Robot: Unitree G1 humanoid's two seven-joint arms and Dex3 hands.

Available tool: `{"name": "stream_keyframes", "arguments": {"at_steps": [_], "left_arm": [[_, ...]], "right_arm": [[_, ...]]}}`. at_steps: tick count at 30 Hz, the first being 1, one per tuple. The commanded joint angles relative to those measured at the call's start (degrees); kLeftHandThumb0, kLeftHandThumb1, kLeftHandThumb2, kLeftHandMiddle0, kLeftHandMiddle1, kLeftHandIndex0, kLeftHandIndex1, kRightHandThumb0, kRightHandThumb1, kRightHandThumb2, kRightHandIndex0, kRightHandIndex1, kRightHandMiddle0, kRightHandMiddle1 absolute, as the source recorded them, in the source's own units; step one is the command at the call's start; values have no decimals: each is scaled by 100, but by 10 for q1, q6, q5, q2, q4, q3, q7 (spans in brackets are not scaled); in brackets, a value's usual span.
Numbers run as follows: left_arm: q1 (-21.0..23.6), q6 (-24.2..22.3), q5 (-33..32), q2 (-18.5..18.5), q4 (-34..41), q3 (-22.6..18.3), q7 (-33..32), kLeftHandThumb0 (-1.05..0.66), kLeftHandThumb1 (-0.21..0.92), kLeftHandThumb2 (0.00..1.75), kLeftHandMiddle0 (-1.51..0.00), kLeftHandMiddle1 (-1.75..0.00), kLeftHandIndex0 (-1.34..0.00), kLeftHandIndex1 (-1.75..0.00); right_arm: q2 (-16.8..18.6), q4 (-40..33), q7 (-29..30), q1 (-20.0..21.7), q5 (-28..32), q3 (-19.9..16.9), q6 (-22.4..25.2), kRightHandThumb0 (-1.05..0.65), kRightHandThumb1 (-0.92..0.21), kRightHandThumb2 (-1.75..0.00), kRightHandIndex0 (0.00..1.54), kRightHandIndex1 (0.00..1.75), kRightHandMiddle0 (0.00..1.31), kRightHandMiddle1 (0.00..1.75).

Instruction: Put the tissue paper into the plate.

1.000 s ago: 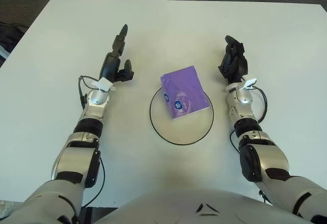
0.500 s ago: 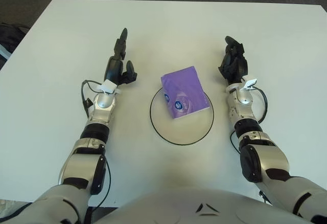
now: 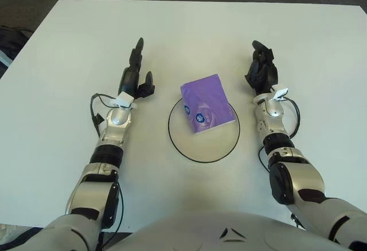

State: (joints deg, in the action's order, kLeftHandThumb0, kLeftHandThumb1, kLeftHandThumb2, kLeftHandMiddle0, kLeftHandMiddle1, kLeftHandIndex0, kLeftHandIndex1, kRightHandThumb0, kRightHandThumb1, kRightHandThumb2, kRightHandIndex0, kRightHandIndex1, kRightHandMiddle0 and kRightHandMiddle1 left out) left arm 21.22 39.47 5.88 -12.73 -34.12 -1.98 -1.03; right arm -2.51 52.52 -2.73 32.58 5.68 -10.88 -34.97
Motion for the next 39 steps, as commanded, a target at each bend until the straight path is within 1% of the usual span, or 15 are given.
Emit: {"name": "stream_keyframes", "arguments": {"at_steps": [1, 9, 15, 17, 21, 23, 29, 34, 39], "left_arm": [[-71, -28, 17, 16, -4, 8, -15, -77, 92, 81, -5, 0, 0, -23], [-85, -63, 17, 18, 18, 7, -16, -74, 92, 74, -5, 0, 0, -28], [-98, -157, 30, 23, 60, 11, -24, -74, 92, 71, -7, -1, 0, -29], [-101, -179, 27, 26, 72, 10, -21, -74, 92, 71, -9, -2, 0, -29], [-106, -247, -4, 42, 103, 1, -10, -75, 92, 72, -13, -4, 0, -31], [-108, -273, -16, 47, 113, -2, -5, -76, 92, 74, -17, -5, 0, -35], [-109, -334, -40, 56, 137, -9, 1, -79, 92, 77, -21, -6, 0, -42], [-107, -361, -43, 59, 149, -9, -4, -80, 92, 80, -22, -6, 0, -45], [-110, -378, -42, 61, 159, -8, -8, -79, 92, 81, -22, -6, 0, -46]], "right_arm": [[31, 77, -1, -136, 6, -1, 69, -62, -92, -87, 23, 0, 0, 61], [31, 79, 1, -134, 4, 0, 72, -63, -92, -86, 23, 0, 0, 61], [34, 75, 6, -135, 4, 0, 72, -65, -92, -85, 24, 0, 0, 62], [35, 75, 6, -135, 4, 0, 72, -65, -92, -85, 24, 1, 0, 63], [35, 73, 6, -136, 4, 0, 72, -65, -92, -84, 24, 1, 0, 64], [35, 73, 6, -136, 5, 0, 74, -64, -92, -84, 24, 1, 0, 64], [36, 70, 8, -137, 4, 0, 77, -64, -92, -85, 24, 0, 0, 63], [36, 67, 10, -138, 2, 2, 79, -64, -92, -84, 24, 0, 0, 63], [38, 59, 14, -141, 3, 2, 86, -63, -92, -83, 24, 1, 0, 63]]}}
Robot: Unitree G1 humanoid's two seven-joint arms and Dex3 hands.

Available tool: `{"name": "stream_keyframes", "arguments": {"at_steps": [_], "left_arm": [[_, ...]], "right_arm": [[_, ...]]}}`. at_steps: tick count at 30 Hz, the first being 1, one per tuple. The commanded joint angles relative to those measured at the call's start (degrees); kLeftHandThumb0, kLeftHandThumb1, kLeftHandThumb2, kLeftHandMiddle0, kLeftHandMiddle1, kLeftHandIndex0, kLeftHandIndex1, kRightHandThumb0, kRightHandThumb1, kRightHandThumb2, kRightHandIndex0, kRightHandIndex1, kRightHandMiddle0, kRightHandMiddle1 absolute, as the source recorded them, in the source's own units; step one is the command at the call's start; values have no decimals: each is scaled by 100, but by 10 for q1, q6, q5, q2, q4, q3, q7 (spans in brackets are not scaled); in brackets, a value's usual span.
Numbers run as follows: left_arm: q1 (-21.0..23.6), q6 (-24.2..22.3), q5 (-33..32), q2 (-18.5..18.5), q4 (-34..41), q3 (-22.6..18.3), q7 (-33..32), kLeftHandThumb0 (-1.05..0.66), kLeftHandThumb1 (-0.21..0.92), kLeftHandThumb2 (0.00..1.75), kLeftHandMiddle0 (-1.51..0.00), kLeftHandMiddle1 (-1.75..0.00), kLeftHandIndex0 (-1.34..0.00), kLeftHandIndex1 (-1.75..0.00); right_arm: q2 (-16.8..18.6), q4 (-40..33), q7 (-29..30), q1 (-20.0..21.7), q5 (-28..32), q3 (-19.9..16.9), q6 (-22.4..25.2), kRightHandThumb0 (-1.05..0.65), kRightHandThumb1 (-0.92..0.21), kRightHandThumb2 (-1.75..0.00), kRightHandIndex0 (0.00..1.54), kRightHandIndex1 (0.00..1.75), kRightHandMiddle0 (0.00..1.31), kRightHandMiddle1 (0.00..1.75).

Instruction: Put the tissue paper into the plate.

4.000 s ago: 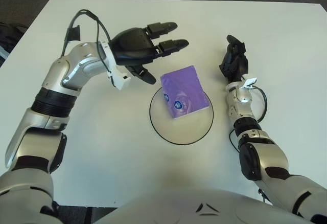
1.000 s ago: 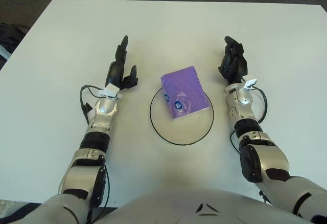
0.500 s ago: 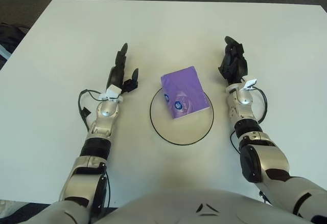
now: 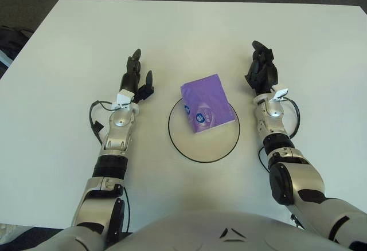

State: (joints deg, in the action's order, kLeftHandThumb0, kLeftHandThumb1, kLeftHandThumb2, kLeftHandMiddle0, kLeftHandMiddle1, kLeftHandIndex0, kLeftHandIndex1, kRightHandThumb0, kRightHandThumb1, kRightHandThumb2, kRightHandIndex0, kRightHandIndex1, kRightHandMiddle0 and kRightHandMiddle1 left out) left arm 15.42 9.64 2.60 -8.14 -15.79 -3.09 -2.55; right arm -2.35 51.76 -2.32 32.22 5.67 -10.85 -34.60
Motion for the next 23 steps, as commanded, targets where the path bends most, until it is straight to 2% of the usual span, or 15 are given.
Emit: {"name": "stream_keyframes", "arguments": {"at_steps": [1, 5, 10, 15, 23], "left_arm": [[-52, -83, -9, 16, -22, 4, 7, -79, 92, 81, -22, -6, 0, -46], [-55, -92, -8, 18, -14, 3, 7, -79, 92, 82, -23, -6, 0, -46], [-56, -95, -9, 21, -11, 2, 9, -79, 92, 83, -23, -6, 0, -46], [-58, -91, -11, 25, -11, 0, 8, -79, 92, 84, -25, -6, 0, -49], [-64, -86, -12, 33, -7, -3, 7, -79, 92, 82, -27, -6, 0, -53]], "right_arm": [[36, 65, 10, -138, 4, 2, 85, -64, -92, -82, 24, 1, 0, 64], [39, 45, 15, -145, 2, 6, 102, -64, -92, -80, 26, 1, 0, 65], [55, -58, 39, -180, -11, 27, 154, -62, -92, -77, 30, 3, 0, 70], [56, -101, 59, -200, -22, 39, 187, -60, -92, -75, 36, 6, 0, 79], [63, -217, 95, -259, -57, 74, 240, -55, -92, -67, 43, 8, 0, 93]]}}
